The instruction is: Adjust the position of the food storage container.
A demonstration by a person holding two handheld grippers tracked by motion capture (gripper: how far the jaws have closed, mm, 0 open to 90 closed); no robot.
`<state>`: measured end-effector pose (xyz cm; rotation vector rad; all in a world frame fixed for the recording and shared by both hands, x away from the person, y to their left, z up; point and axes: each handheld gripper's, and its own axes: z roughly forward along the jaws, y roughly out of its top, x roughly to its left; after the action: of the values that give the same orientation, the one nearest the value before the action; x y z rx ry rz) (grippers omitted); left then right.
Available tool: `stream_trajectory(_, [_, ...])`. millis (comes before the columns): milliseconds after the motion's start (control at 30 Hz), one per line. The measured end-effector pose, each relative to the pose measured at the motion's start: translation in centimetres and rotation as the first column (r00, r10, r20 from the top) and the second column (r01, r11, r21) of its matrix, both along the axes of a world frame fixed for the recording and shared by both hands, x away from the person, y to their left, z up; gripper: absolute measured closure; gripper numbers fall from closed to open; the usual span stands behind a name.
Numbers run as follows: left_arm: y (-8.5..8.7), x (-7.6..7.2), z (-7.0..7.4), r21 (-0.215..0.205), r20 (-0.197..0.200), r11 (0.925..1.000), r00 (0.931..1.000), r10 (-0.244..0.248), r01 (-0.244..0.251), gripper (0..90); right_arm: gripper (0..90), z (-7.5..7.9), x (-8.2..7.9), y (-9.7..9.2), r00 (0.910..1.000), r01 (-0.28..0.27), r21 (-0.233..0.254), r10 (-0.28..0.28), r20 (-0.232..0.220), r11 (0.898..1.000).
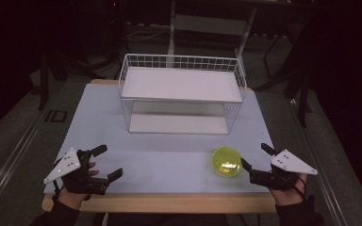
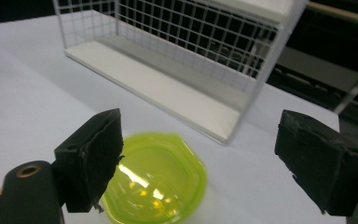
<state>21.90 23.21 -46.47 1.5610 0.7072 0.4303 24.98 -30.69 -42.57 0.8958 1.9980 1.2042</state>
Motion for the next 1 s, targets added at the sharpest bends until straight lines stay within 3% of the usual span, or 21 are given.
stream_trajectory(33, [0.0,0.0,0.0,-0.002,-0.001,1.0000,1.0000,-0.001,0.001,1.6,21.6,-0.2,0.2,-0.3,0.9999,0.008,-0.001,-0.008,-0.014,1.000])
stream_trajectory(100, [0.0,0.0,0.0,-0.002,-0.002,1.0000,1.0000,-0.001,0.001,1.6,34.3,-0.6,0.4,-0.7,0.9992,0.019,-0.009,-0.019,-0.035,1.000])
stream_trajectory(367, [0.0,0.1,0.0,-0.004,-0.004,1.0000,1.0000,-0.001,0.001,1.6,67.4,-2.3,1.2,-2.4,0.9945,0.033,-0.046,-0.038,-0.098,0.998])
stream_trajectory(533, [0.0,0.1,-0.1,-0.002,-0.005,1.0000,1.0000,-0.002,0.002,1.6,86.4,-3.4,1.6,-2.9,0.9853,0.029,-0.061,-0.039,-0.166,0.998])
stream_trajectory(667, [-0.1,0.1,-0.1,-0.002,-0.007,1.0000,1.0000,-0.003,0.003,1.6,89.9,-4.3,2.0,-3.0,0.9751,0.037,-0.068,-0.051,-0.216,0.997])
stream_trajectory(833, [-0.1,0.2,-0.1,-0.003,-0.008,1.0000,1.0000,-0.002,0.002,1.6,90.0,-5.5,2.4,-3.0,0.9689,0.054,-0.093,-0.075,-0.236,0.994])
stream_trajectory(1000, [-0.1,0.2,-0.1,0.000,-0.006,1.0000,1.0000,-0.004,0.004,1.6,90.0,-6.5,3.0,-3.0,0.9624,0.056,-0.081,-0.076,-0.261,0.995])
